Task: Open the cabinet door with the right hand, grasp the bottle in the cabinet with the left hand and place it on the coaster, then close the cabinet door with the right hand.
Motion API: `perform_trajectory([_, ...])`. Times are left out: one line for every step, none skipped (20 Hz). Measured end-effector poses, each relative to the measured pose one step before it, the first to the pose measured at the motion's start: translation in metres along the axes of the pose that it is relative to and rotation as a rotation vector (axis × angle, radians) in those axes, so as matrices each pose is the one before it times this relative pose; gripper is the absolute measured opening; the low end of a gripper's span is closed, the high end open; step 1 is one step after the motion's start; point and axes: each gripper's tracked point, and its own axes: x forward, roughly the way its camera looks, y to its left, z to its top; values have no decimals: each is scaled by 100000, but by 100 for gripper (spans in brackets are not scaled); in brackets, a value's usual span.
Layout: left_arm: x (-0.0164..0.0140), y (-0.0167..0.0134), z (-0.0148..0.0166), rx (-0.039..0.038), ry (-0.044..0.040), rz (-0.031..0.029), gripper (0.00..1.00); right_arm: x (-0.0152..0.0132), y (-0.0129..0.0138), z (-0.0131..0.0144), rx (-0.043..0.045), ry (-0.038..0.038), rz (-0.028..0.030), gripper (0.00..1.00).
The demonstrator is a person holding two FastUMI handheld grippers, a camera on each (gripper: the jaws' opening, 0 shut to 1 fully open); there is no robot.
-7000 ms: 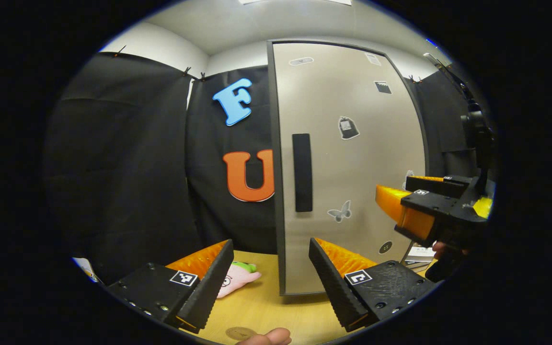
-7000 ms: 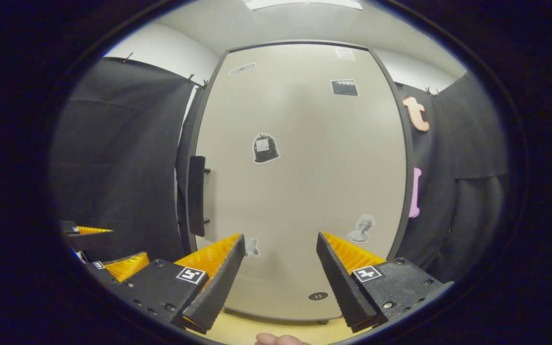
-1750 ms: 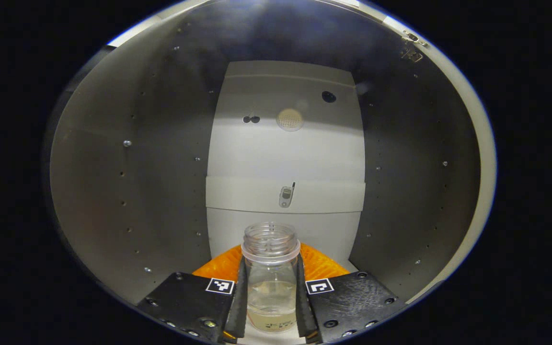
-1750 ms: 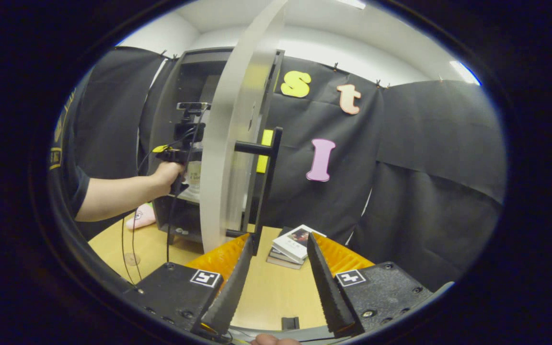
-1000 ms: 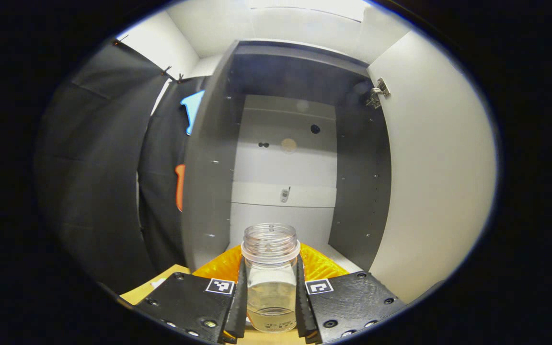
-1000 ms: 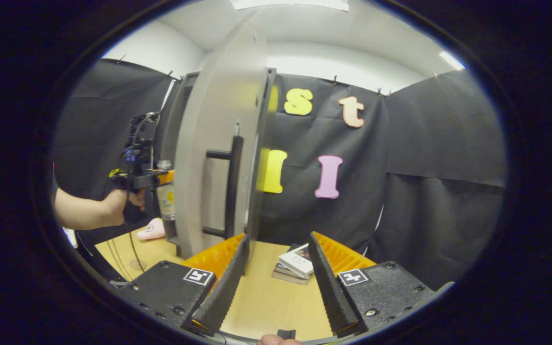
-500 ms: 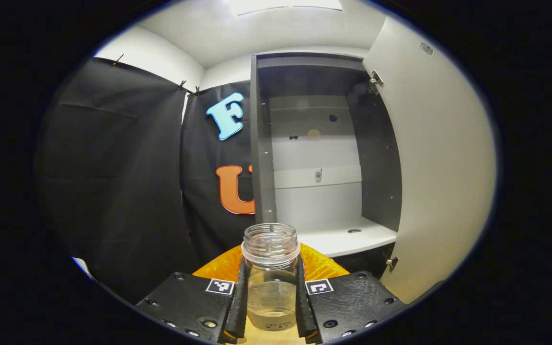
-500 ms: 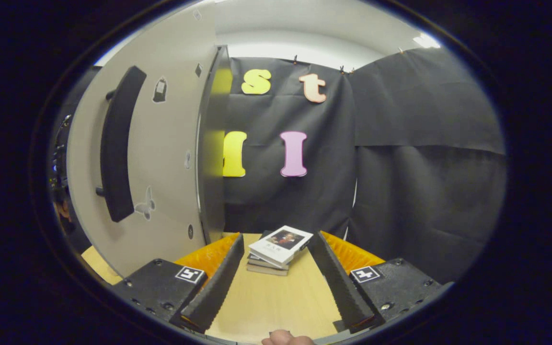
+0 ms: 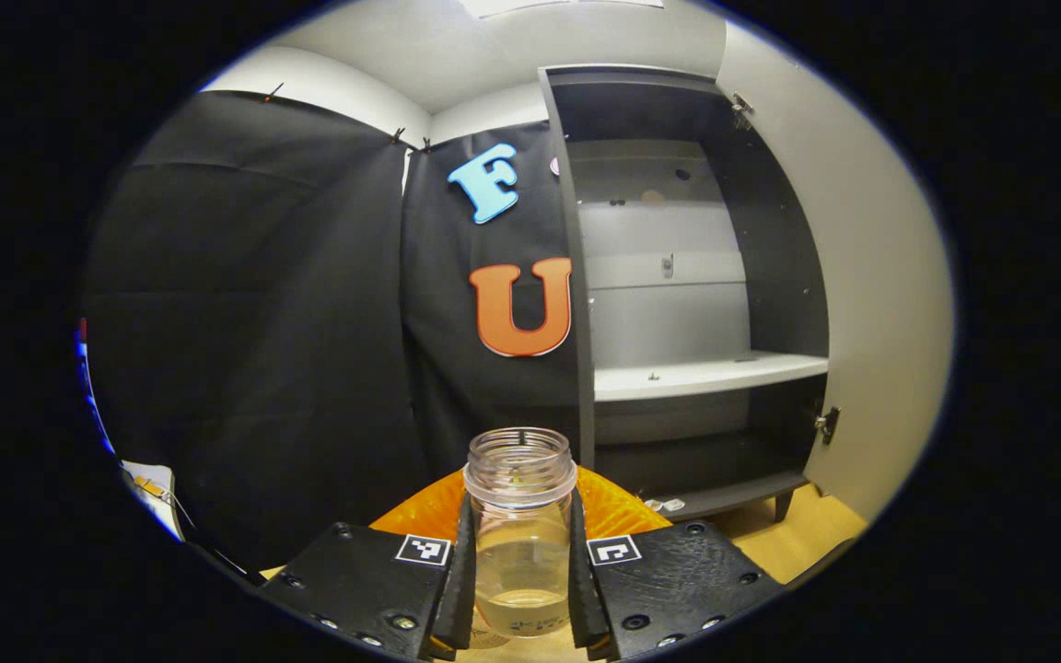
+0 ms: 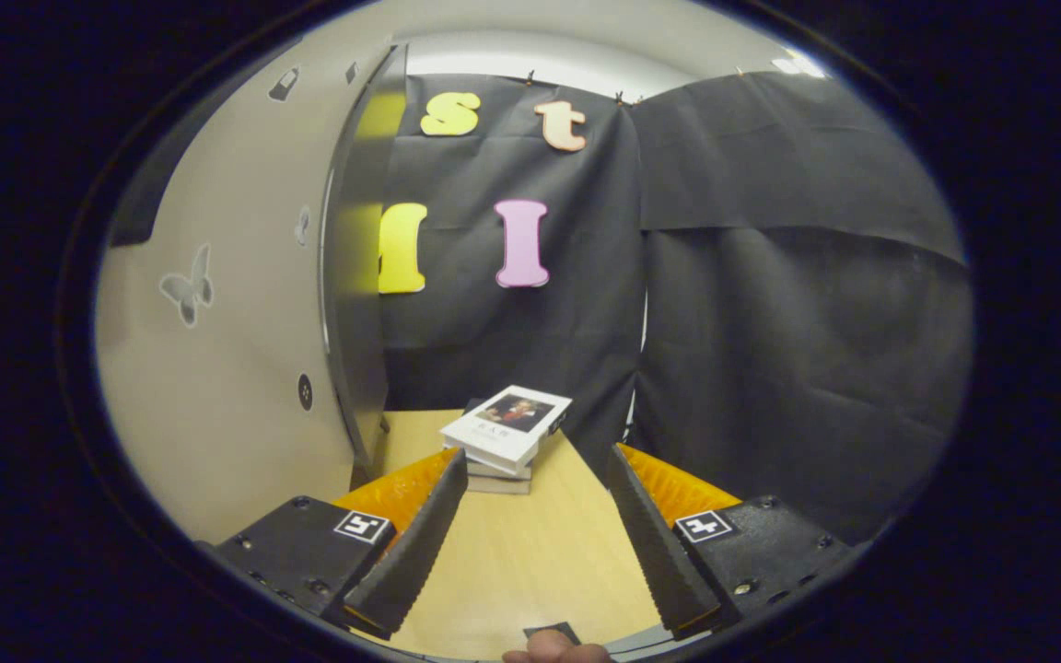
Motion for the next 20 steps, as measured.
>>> perform_trajectory([51, 616, -1602, 761, 219, 993, 39, 417, 249, -867, -224, 935, -370, 98])
perform_trajectory([-7, 679, -1482, 987, 381, 1477, 39, 453, 379, -1494, -2503, 1810, 61, 98])
perform_trajectory([-57, 543, -1172, 988, -717, 1044, 40, 282, 374, -1025, -4030, 1359, 12, 98])
perform_trajectory([85, 340, -1038, 858, -1547, 595, 39, 150, 488, -730, -4628, 568, 410, 98])
perform_trajectory([-41, 157, -900, 968, -1394, -246, 40, 155, 293, -585, -4848, 598, -318, 98])
perform_trajectory([-201, 314, -1008, 1502, -738, 436, 39, 109, -140, -658, -4094, 712, -1521, 98])
perform_trajectory([-78, 217, -724, 409, -1159, 156, 39, 30, 32, -565, -2954, 926, -1007, 100])
perform_trajectory([44, 21, -576, 183, -879, 233, 39, 86, 552, -525, -1688, 842, 696, 100])
perform_trajectory([-4, 397, -419, -87, -1666, 1568, 39, 25, 633, -480, -1355, 1273, 799, 100])
perform_trajectory([278, -61, -425, -1133, -1007, 140, 39, 202, 409, -658, -1822, 1533, 797, 100])
perform_trajectory([236, -177, -498, -528, -11, 347, 40, 63, 390, -421, -2071, 1391, 405, 100])
perform_trajectory([318, 17, -397, -293, -706, 602, 40, 68, -11, -146, -1317, 775, -682, 100])
perform_trajectory([361, -63, -361, 176, -315, 537, 40, 91, 238, -32, -50, 1036, 300, 100])
perform_trajectory([464, 80, -623, 461, 875, 776, 40, 319, 513, -61, -13, 898, 528, 100])
perform_trajectory([468, -229, -920, -171, 1827, -31, 40, 49, 224, 256, -268, 186, -33, 100])
perform_trajectory([-14, -6, -439, -842, 1339, 1247, 40, 324, -37, -14, -1440, -152, -775, 100])
perform_trajectory([434, 307, 453, -899, -3056, 856, 40, 125, -104, 299, -870, 513, -454, 99])
perform_trajectory([281, 197, -212, -137, 394, 1232, 29, -76, -164, -304, -459, 1489, -474, 99])
perform_trajectory([103, 202, -135, -420, 280, 867, 40, 45, -135, -252, 287, 1068, -324, 98])
perform_trajectory([134, -135, -180, -948, 1413, -179, 42, 188, -179, -75, 451, 1018, -619, 98])
